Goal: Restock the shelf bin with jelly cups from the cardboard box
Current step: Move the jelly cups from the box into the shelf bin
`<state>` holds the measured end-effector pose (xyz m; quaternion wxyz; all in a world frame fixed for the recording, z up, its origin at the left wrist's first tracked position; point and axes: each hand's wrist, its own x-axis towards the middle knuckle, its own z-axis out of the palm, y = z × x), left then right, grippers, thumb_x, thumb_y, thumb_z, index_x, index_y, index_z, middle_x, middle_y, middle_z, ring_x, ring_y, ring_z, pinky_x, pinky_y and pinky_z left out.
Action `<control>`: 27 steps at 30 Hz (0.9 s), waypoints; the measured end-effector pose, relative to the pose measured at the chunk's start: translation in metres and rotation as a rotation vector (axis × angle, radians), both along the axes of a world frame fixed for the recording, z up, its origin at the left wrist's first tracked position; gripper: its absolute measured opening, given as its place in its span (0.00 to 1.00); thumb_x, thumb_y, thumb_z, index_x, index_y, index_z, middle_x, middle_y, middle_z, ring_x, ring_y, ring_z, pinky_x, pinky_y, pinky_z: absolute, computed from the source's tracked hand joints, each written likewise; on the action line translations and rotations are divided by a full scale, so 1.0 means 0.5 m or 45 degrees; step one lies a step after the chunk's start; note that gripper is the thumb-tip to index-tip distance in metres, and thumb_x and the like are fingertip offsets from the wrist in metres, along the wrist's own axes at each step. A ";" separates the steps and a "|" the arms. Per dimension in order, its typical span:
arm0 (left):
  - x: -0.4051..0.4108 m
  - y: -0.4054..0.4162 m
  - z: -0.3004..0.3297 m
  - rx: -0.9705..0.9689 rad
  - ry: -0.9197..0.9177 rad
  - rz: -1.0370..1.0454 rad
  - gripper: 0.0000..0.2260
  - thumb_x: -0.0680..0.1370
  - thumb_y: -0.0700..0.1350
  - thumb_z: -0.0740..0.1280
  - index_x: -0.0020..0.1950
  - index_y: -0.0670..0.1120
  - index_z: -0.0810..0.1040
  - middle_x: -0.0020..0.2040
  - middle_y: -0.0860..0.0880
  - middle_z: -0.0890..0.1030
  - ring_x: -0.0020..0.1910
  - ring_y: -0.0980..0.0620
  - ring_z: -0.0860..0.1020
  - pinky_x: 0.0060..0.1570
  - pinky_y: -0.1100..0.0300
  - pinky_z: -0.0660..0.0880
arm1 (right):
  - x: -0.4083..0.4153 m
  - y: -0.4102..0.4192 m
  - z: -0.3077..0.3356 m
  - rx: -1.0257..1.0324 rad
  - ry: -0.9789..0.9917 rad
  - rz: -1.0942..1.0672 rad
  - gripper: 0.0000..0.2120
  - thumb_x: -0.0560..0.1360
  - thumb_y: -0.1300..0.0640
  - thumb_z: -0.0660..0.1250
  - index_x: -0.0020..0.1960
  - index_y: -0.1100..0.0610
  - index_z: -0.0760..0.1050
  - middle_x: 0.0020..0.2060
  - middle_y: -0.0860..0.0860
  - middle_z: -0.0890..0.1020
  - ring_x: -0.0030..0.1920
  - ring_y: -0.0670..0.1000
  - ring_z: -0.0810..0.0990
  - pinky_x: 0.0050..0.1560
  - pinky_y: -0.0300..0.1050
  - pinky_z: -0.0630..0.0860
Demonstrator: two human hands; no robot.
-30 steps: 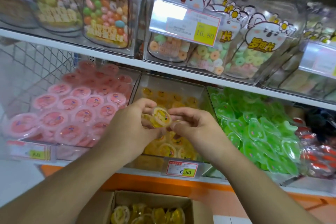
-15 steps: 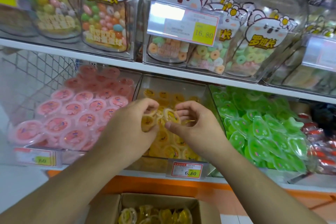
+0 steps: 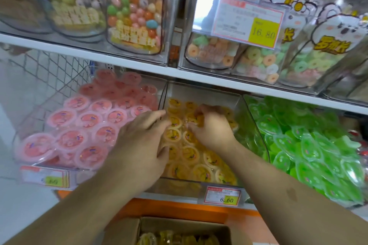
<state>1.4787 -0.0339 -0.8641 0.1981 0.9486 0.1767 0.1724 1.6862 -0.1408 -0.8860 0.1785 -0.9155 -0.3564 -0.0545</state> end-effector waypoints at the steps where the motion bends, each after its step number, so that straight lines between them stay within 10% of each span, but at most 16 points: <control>1: 0.000 0.000 0.000 0.002 0.006 0.001 0.24 0.81 0.53 0.67 0.77 0.57 0.69 0.81 0.61 0.57 0.81 0.55 0.55 0.79 0.51 0.54 | 0.000 0.001 -0.003 -0.001 -0.048 0.008 0.21 0.72 0.38 0.75 0.58 0.50 0.79 0.54 0.51 0.83 0.62 0.57 0.76 0.59 0.49 0.76; 8: -0.001 -0.007 0.006 -0.021 0.036 0.019 0.25 0.81 0.53 0.65 0.78 0.59 0.67 0.81 0.62 0.52 0.81 0.56 0.49 0.79 0.53 0.50 | -0.015 -0.048 -0.012 0.096 -0.075 -0.020 0.25 0.74 0.38 0.63 0.65 0.48 0.81 0.64 0.52 0.81 0.67 0.59 0.76 0.70 0.55 0.73; 14: -0.006 -0.010 0.008 -0.011 0.056 -0.002 0.24 0.81 0.52 0.67 0.77 0.61 0.68 0.82 0.61 0.52 0.82 0.54 0.50 0.80 0.49 0.52 | -0.039 -0.089 -0.005 -0.213 0.118 0.033 0.33 0.81 0.32 0.58 0.82 0.44 0.60 0.82 0.53 0.61 0.82 0.56 0.54 0.83 0.54 0.51; 27: -0.003 -0.008 -0.001 -0.011 0.020 0.001 0.25 0.80 0.50 0.68 0.76 0.62 0.70 0.82 0.61 0.54 0.81 0.53 0.52 0.78 0.48 0.52 | -0.053 -0.113 0.013 -0.252 0.199 0.092 0.35 0.81 0.34 0.58 0.84 0.40 0.50 0.85 0.48 0.50 0.84 0.51 0.43 0.83 0.54 0.42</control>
